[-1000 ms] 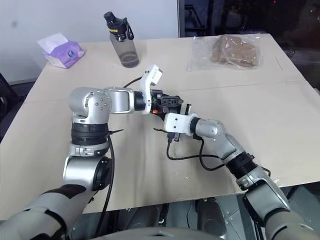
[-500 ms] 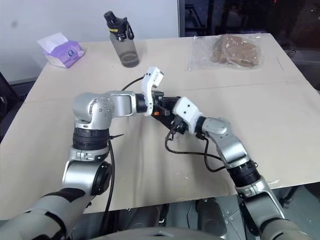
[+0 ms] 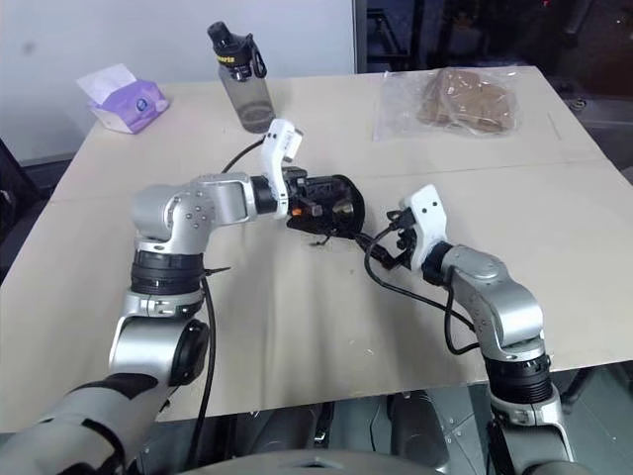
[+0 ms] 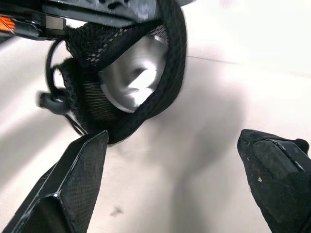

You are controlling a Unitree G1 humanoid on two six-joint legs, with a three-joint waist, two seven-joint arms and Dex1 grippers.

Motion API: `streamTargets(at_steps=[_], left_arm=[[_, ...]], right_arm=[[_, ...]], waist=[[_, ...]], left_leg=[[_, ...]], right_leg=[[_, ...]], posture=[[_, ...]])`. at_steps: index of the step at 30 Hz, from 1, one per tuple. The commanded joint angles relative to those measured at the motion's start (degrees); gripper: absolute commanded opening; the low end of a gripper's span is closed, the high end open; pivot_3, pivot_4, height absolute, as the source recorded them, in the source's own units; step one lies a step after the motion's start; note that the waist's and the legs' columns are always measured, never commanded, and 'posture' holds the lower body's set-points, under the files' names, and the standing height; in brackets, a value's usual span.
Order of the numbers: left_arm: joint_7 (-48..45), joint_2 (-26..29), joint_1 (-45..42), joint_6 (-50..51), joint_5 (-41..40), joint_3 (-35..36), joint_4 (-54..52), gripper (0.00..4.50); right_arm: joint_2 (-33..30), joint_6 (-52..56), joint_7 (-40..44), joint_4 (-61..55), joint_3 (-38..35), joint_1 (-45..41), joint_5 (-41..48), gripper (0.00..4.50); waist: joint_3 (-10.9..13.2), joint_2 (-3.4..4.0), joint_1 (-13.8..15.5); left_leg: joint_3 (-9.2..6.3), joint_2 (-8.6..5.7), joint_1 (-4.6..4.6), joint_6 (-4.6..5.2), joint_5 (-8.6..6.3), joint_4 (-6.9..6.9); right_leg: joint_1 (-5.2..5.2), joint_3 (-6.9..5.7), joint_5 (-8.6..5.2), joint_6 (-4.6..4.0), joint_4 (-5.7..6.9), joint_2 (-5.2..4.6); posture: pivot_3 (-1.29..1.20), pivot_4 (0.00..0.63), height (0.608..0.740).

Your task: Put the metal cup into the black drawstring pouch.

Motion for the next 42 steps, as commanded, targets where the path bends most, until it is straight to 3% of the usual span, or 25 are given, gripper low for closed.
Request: streamTargets(at_steps=[1, 7, 13, 17, 19, 21, 22, 23, 28, 32, 33, 36, 39, 42], left_arm=[[0.7, 0.6, -2.1, -1.2, 0.1, 1.5, 0.3, 0.0], [2.6, 0.0, -3.2, -2.1, 0.7, 1.3, 1.5, 0.0], [4.0, -1.0, -3.9, -3.1, 1.4, 1.3, 2.8, 0.0], [4.2, -1.1, -4.0, -3.7, 1.5, 1.3, 2.9, 0.0], [4.5, -1.1, -4.2, -3.9, 1.4, 1.6, 3.2, 0.0], [4.6, -1.1, -4.1, -4.3, 1.5, 1.6, 3.3, 0.0], [4.7, -1.1, -4.0, -4.5, 1.4, 1.6, 3.3, 0.0], [4.7, -1.1, -3.8, -4.7, 1.4, 1.5, 3.2, 0.0], [1.6, -1.7, -1.1, -10.8, 1.3, 0.8, 2.1, 0.0], [-5.0, -0.6, 0.2, -13.0, -0.2, -0.9, 2.4, 0.0], [-6.8, -0.2, 0.5, -14.5, 0.3, -1.7, 1.8, 0.58], [-11.7, -0.7, 0.0, -20.7, 1.4, -4.3, 0.1, 1.63], [-16.1, -0.8, -0.2, -23.4, 1.1, -6.6, -1.6, 3.08], [-17.9, -3.0, -1.4, -26.1, 1.8, -9.2, -2.5, 3.08]], right_arm=[[0.0, 0.0, 0.4, -1.8, 3.1, 1.5, 1.3, 4.43], [6.2, -1.9, -0.4, 4.1, 5.5, -0.6, 2.7, 4.43], [12.4, -10.6, -3.6, 17.5, 7.3, -7.2, -1.6, 4.43], [13.2, -14.4, -4.8, 21.5, 6.5, -7.9, -3.3, 2.91], [12.7, -14.7, -4.7, 21.0, 6.5, -7.5, -3.3, 1.67], [11.6, -14.1, -4.7, 18.8, 6.2, -6.7, -3.1, 1.04], [10.8, -13.4, -4.8, 17.0, 5.9, -6.2, -2.9, 0.48], [9.5, -12.4, -4.9, 14.6, 5.7, -5.7, -2.8, 0.06], [-0.2, -3.2, -5.3, -1.8, 4.3, -5.3, -2.1, 0.06], [-15.8, 7.7, -2.5, -14.6, 2.7, -9.4, -1.8, 0.06], [-20.1, 10.1, -1.7, -16.5, 2.2, -10.9, -1.7, 0.0], [-36.7, 12.4, 2.9, -18.4, 2.6, -17.0, -4.4, 0.0], [-42.6, 12.3, 4.8, -17.8, 3.5, -20.2, -4.3, 0.0], [-45.1, 12.1, 6.5, -17.9, 3.7, -22.8, -4.3, 0.0]], waist=[[0.0, 0.0, 0.0], [0.0, 0.0, -0.2], [0.0, 0.0, -0.2], [0.0, 0.0, -0.2], [0.0, 0.0, -0.2], [0.0, 0.0, -0.2], [0.0, 0.0, -0.2], [0.0, 0.0, -0.2], [0.0, 0.01, -0.1], [0.0, 0.01, -0.1], [0.0, 0.01, -0.1], [0.1, 0.19, 0.2], [0.1, 0.13, 0.2], [0.1, 0.14, 0.2]], left_leg=[[0.0, 0.0, 0.0, 0.0, 0.0, 0.0], [0.05, 0.0, 0.05, 0.0, 0.0, 0.02], [0.08, -0.01, 0.08, -0.01, 0.0, 0.03], [0.07, -0.01, 0.05, -0.02, 0.01, 0.02], [0.07, -0.03, 0.0, -0.02, 0.01, 0.03], [0.07, -0.03, 0.0, -0.02, 0.01, 0.03], [0.06, -0.03, 0.0, -0.02, 0.01, 0.03], [0.05, -0.03, 0.0, -0.02, 0.01, 0.03], [0.08, -0.03, -0.02, -0.01, 0.01, 0.04], [0.07, -0.03, -0.11, -0.01, 0.0, 0.05], [0.09, -0.04, -0.11, 0.01, 0.0, 0.05], [0.21, -0.07, -0.26, 0.16, -0.09, 0.11], [0.19, 0.0, -0.4, 0.2, -0.11, 0.14], [0.24, 0.05, -0.47, 0.16, -0.08, 0.14]], right_leg=[[0.0, 0.0, 0.0, 0.0, 0.0, 0.0], [-0.01, 0.05, 0.0, 0.0, 0.08, 0.0], [-0.01, 0.08, 0.0, 0.0, 0.14, 0.0], [-0.09, 0.08, 0.0, 0.0, 0.17, 0.0], [-0.1, 0.08, 0.0, 0.0, 0.15, -0.02], [-0.1, 0.08, 0.0, 0.01, 0.14, -0.02], [-0.1, 0.08, 0.0, 0.0, 0.14, -0.02], [-0.11, 0.07, 0.0, 0.0, 0.15, -0.02], [-0.13, 0.08, 0.0, 0.01, 0.16, -0.02], [-0.19, 0.07, 0.0, 0.01, 0.14, -0.02], [-0.18, 0.06, 0.0, 0.01, 0.12, -0.02], [-0.19, -0.06, -0.01, 0.01, 0.05, -0.05], [-0.18, -0.24, -0.01, 0.01, -0.11, -0.02], [-0.18, -0.23, -0.01, 0.01, -0.2, -0.02]], posture=[[0.0, 0.15, 0.74], [0.0, 0.15, 0.74], [0.0, 0.15, 0.74], [0.0, 0.15, 0.74], [0.0, 0.15, 0.74], [0.0, 0.15, 0.74], [0.0, 0.15, 0.74], [0.0, 0.15, 0.74], [0.0, 0.15, 0.74], [0.0, 0.15, 0.74], [0.0, 0.15, 0.74], [0.0, 0.15, 0.74], [0.0, 0.15, 0.74], [0.0, 0.15, 0.74]])
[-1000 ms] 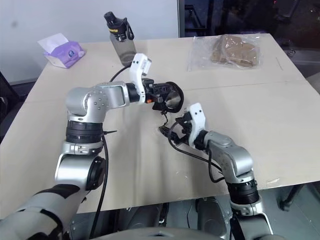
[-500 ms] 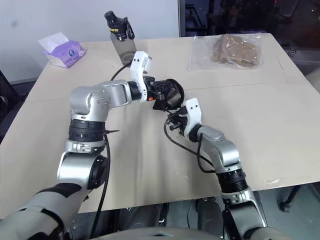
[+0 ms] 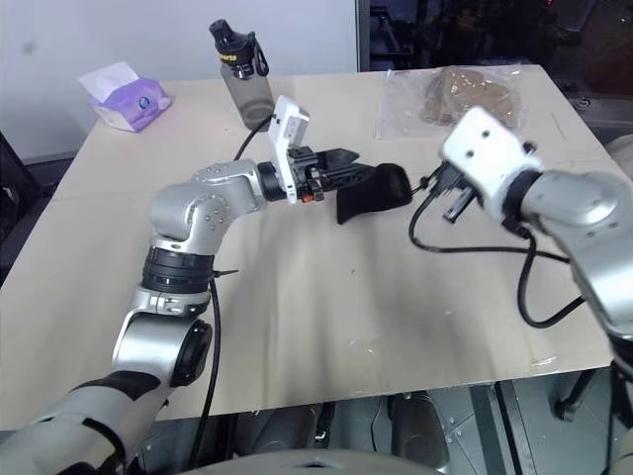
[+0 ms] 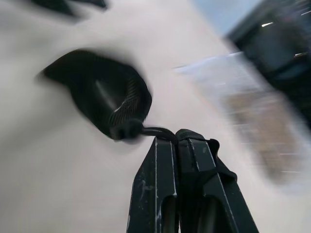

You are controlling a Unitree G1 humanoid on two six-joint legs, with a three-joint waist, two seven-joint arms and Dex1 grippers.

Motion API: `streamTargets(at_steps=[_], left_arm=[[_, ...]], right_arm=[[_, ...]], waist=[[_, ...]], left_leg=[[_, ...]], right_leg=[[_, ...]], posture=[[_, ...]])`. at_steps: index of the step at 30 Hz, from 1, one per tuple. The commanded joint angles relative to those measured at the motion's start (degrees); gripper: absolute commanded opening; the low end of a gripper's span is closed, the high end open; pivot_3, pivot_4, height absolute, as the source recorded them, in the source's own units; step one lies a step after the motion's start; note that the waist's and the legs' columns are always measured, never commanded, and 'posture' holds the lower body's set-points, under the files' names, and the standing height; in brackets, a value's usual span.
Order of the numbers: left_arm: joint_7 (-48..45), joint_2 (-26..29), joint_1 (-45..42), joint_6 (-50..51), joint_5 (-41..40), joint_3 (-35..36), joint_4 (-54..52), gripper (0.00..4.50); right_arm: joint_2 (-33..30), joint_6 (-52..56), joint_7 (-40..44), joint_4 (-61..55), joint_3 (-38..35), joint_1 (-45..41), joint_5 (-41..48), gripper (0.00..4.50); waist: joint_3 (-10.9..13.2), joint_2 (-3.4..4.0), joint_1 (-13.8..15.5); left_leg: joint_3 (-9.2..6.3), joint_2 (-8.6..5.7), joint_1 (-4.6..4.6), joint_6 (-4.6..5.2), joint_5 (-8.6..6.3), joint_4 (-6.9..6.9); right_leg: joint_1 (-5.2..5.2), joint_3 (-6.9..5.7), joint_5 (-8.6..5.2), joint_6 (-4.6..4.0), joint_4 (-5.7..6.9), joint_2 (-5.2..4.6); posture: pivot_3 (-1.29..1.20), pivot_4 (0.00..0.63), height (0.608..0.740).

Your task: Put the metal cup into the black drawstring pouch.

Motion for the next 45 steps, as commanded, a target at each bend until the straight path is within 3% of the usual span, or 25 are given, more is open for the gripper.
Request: streamTargets(at_steps=[1, 15, 18, 22, 23, 28, 34, 37, 40, 45], left_arm=[[-2.5, -2.4, -2.5, -4.8, 1.3, -3.1, -2.1, 3.08], [-6.0, -9.8, -5.5, -16.7, 7.9, -8.1, 7.0, 3.08], [-6.1, -10.9, -5.7, -17.9, 9.1, -8.4, 8.5, 2.18], [-7.4, -12.0, -6.1, -18.5, 9.8, -8.9, 10.1, 0.26], [-7.5, -12.1, -6.1, -18.6, 10.0, -8.9, 10.4, 0.19], [-7.3, -8.3, -7.0, -20.1, 13.9, -8.1, 15.6, 0.19], [-9.9, 9.7, -10.5, -25.4, 20.7, -4.7, 23.8, 0.19], [-9.0, 15.7, -12.0, -28.2, 23.2, -4.3, 27.0, 0.19], [-8.4, 18.0, -12.2, -28.4, 23.8, -4.4, 25.7, 0.19], [-6.3, 12.7, -4.5, -21.4, 22.1, -7.4, 11.9, 0.19]], right_arm=[[-2.0, -0.1, 2.2, -2.0, -0.4, -3.5, 0.4, 0.0], [-0.8, 5.3, 3.1, -4.3, -0.7, -9.5, 3.5, 0.0], [-0.9, 6.0, 3.0, -4.8, -0.7, -9.7, 3.8, 0.0], [-0.9, 7.1, 2.6, -5.4, -1.3, -9.7, 4.3, 0.0], [-0.8, 7.5, 2.4, -5.5, -1.5, -9.7, 4.4, 0.0], [-0.7, 7.0, -1.1, -2.8, -3.5, -10.2, 1.8, 0.0], [-1.6, 2.6, -10.2, 10.9, -11.9, -10.2, -6.5, 0.0], [-1.8, 0.6, -10.3, 11.8, -13.5, -6.4, -6.5, 0.0], [1.1, 0.1, -10.6, 9.3, -14.2, -2.1, -4.8, 0.0], [10.9, -0.1, -11.7, 4.4, -15.4, 7.0, -1.6, 0.0]], waist=[[0.0, 0.01, 0.1], [0.0, 0.0, 1.3], [0.0, 0.0, 1.3], [0.0, 0.0, 1.3], [0.0, 0.0, 1.3], [0.0, 0.01, 1.1], [0.0, 0.01, 1.2], [0.0, 0.03, 1.3], [0.0, 0.03, 1.4], [0.0, 0.0, 1.2]], left_leg=[[0.02, -0.01, -0.08, -0.11, 0.07, 0.01], [-0.02, -0.04, -0.23, -0.05, 0.04, 0.13], [-0.01, -0.04, -0.24, -0.05, 0.03, 0.13], [-0.02, -0.04, -0.24, -0.05, 0.03, 0.14], [-0.02, -0.04, -0.24, -0.04, 0.03, 0.14], [-0.01, -0.04, -0.23, -0.03, 0.03, 0.15], [0.0, -0.03, -0.23, -0.04, 0.03, 0.17], [0.04, -0.03, -0.33, -0.05, 0.04, 0.15], [0.05, -0.04, -0.36, -0.03, 0.03, 0.13], [0.02, -0.04, -0.37, -0.01, 0.02, 0.23]], right_leg=[[-0.02, 0.0, 0.01, 0.01, -0.05, -0.02], [-0.02, -0.08, 0.03, 0.05, -0.19, -0.05], [-0.02, -0.08, 0.03, 0.05, -0.19, -0.05], [-0.02, -0.08, 0.03, 0.05, -0.19, -0.05], [-0.02, -0.09, 0.03, 0.05, -0.19, -0.05], [-0.02, -0.08, 0.04, 0.05, -0.17, -0.04], [-0.07, -0.08, 0.04, 0.05, -0.11, -0.03], [-0.15, -0.06, 0.04, 0.05, -0.16, -0.04], [-0.14, -0.1, 0.03, 0.06, -0.21, -0.08], [-0.09, -0.1, 0.03, 0.07, -0.14, -0.05]], posture=[[0.0, 0.15, 0.74], [0.0, 0.15, 0.74], [0.0, 0.15, 0.74], [0.0, 0.15, 0.74], [0.0, 0.15, 0.74], [0.0, 0.15, 0.74], [0.0, 0.15, 0.74], [0.0, 0.15, 0.74], [0.0, 0.15, 0.74], [0.0, 0.15, 0.74]])
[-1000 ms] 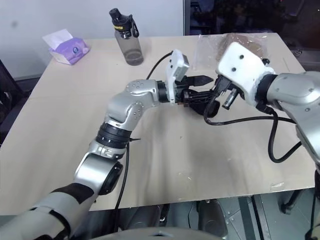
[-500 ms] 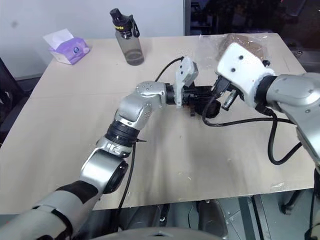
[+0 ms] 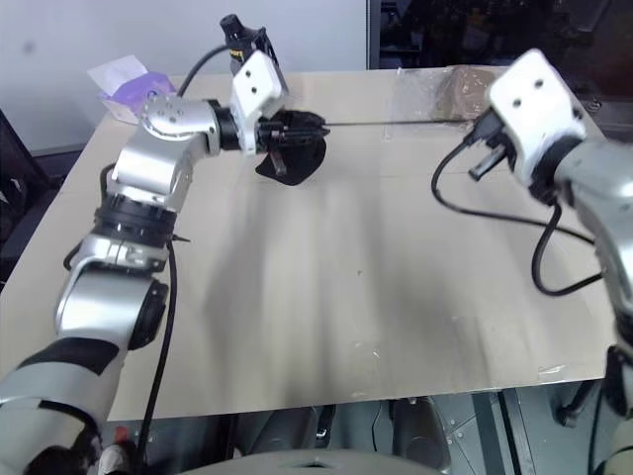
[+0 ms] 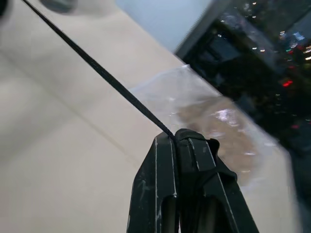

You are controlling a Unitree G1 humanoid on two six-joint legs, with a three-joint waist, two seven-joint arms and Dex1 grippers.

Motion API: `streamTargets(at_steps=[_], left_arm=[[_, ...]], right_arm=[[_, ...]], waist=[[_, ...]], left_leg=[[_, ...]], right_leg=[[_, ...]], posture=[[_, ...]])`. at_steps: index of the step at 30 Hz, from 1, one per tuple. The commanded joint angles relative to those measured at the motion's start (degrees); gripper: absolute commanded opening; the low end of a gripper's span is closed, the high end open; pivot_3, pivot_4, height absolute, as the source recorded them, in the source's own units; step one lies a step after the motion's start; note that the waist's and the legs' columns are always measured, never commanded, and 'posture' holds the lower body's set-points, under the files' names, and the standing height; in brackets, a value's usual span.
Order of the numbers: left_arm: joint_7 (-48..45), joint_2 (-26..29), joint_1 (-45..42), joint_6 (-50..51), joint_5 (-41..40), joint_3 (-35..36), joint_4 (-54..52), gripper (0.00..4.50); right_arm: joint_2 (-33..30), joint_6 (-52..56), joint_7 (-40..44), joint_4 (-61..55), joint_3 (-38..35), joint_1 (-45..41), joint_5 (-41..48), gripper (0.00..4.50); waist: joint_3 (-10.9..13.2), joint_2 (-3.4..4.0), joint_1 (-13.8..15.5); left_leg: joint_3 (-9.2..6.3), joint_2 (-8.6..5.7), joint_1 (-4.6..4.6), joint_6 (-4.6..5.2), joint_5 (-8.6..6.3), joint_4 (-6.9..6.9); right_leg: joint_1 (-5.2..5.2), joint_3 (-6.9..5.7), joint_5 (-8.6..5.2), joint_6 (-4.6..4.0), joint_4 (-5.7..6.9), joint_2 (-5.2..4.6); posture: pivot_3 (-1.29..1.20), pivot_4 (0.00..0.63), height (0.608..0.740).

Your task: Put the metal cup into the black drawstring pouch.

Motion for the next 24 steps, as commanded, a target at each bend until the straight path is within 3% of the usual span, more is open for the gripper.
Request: streamTargets(at_steps=[1, 6, 7, 9, 14, 16, 20, 24], left_arm=[[5.0, -3.4, 6.9, 4.8, 2.1, -2.0, -8.5, 0.19], [11.4, -13.3, 16.3, 5.7, 1.9, -3.4, -12.2, 0.19], [12.0, -14.2, 17.4, 5.8, 1.6, -2.7, -12.5, 1.26], [13.3, -14.7, 20.5, 6.6, 0.1, -0.5, -15.7, 1.76], [15.6, -12.2, 28.9, 12.4, -6.1, 8.0, -29.0, 4.17], [16.8, -11.3, 31.9, 14.2, -8.0, 10.7, -32.8, 4.17], [16.5, -8.6, 42.3, 11.3, -12.2, 18.5, -39.3, 4.17], [14.6, -4.4, 55.4, 11.9, -16.3, 24.9, -45.2, 4.17]], right_arm=[[4.1, -0.3, -4.2, -1.8, -6.5, 7.0, -1.2, 0.0], [10.3, -6.5, -3.4, -3.4, -8.3, 21.6, -0.5, 0.0], [11.0, -7.6, -3.4, -3.6, -8.6, 23.5, -0.5, 0.66], [12.3, -9.7, -2.5, -5.1, -10.0, 29.2, 0.3, 1.14], [14.3, -16.7, 1.0, -10.4, -14.4, 43.1, 2.2, 3.58], [15.1, -18.9, 1.5, -11.9, -15.7, 46.9, 2.6, 4.48], [18.7, -27.6, 5.1, -14.2, -19.1, 54.0, 6.0, 4.48], [19.4, -34.0, 7.0, -14.2, -20.2, 58.3, 4.8, 4.48]], waist=[[0.0, 0.0, 0.3], [0.0, 0.0, 0.6], [0.0, 0.0, 0.2], [0.0, 0.0, -0.1], [-0.1, 0.09, -0.3], [-0.1, 0.11, -0.4], [-0.1, 0.1, -0.1], [-0.1, 0.16, -0.2]], left_leg=[[-0.01, 0.0, -0.03, 0.0, 0.0, 0.03], [-0.1, -0.05, -0.04, 0.08, -0.05, 0.38], [-0.06, -0.06, -0.06, 0.09, -0.05, 0.46], [0.01, -0.06, 0.05, 0.25, -0.15, 0.55], [0.04, 0.2, 0.5, 0.33, -0.2, 0.53], [0.04, 0.24, 0.6, 0.34, -0.2, 0.54], [0.06, 0.39, 1.32, 0.34, -0.22, 0.55], [0.09, 0.47, 1.4, 0.34, -0.22, 0.54]], right_leg=[[-0.02, 0.0, 0.0, 0.0, 0.03, 0.0], [0.14, -0.06, 0.01, 0.02, 0.15, -0.01], [0.1, -0.01, 0.02, 0.03, 0.23, 0.0], [0.09, 0.09, 0.03, 0.04, 0.45, 0.01], [0.2, 0.26, 0.0, 0.0, 0.79, 0.18], [0.22, 0.37, 0.0, 0.01, 0.81, 0.19], [1.14, 0.33, -0.19, 0.25, 0.54, 0.16], [1.2, 0.33, -0.29, 0.06, 0.52, 0.14]], posture=[[0.0, 0.15, 0.74], [0.0, 0.15, 0.74], [0.0, 0.15, 0.74], [0.0, 0.15, 0.74], [0.0, 0.15, 0.74], [0.0, 0.15, 0.74], [0.0, 0.15, 0.74], [0.0, 0.15, 0.74]])
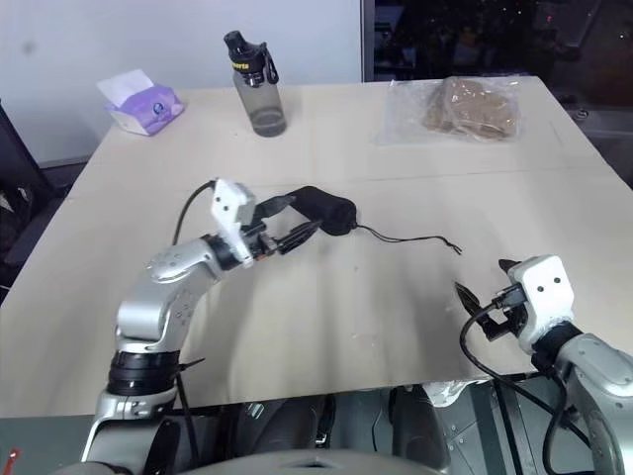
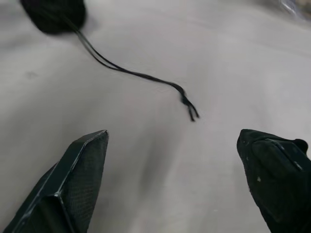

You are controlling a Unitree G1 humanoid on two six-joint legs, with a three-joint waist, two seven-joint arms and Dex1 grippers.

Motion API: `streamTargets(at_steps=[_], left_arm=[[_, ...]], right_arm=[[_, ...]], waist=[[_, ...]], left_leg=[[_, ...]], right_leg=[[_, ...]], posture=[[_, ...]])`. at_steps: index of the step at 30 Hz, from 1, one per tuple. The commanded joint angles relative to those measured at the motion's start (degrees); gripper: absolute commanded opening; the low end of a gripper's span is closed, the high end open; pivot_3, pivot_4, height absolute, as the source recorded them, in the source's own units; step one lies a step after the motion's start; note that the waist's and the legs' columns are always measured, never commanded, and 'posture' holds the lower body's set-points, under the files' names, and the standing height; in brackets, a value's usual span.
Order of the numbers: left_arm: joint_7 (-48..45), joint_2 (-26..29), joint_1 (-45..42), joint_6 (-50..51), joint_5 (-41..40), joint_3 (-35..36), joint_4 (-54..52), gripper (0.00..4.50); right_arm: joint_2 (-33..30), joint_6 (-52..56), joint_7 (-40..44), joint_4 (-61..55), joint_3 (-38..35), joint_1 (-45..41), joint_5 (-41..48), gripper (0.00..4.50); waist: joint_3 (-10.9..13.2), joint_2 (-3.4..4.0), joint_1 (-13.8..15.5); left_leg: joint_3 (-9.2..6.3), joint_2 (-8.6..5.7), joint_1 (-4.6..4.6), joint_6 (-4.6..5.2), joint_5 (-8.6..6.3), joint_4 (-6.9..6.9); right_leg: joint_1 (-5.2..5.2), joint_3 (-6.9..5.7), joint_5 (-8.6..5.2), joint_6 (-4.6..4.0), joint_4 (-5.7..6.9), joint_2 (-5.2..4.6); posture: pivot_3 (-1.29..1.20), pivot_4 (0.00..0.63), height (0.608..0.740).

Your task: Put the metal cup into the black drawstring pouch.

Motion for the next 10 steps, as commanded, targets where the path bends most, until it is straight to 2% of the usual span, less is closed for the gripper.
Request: streamTargets(at_steps=[1, 6, 10], left_arm=[[-1.0, 2.5, 9.1, -0.1, -4.4, 7.0, -6.1, 4.17], [-0.3, 3.8, 18.7, -1.0, -6.4, 11.2, -9.3, 4.17], [2.3, 2.7, 21.5, -0.9, -7.5, 11.6, -12.1, 4.17]], right_arm=[[-0.4, -6.6, 1.9, -1.2, -2.4, 3.1, -0.8, 4.48], [-0.9, -8.8, 2.8, 0.1, -3.9, 5.5, 0.1, 4.48], [-1.9, -7.7, 2.5, 0.4, -2.8, 3.8, 1.0, 4.48]], waist=[[0.0, -0.01, 0.2], [0.0, -0.11, 1.0], [0.0, -0.12, 1.1]], left_leg=[[0.0, 0.0, 0.0, 0.0, 0.0, -0.01], [-0.12, -0.01, -0.12, -0.01, 0.0, 0.03], [-0.08, 0.0, -0.16, -0.02, -0.01, 0.03]], right_leg=[[-0.02, 0.0, -0.01, 0.0, -0.01, 0.0], [-0.01, -0.09, -0.02, -0.02, -0.07, -0.05], [-0.01, -0.09, -0.02, -0.02, -0.15, -0.09]], posture=[[0.0, 0.15, 0.74], [0.0, 0.15, 0.74], [0.0, 0.15, 0.74]])
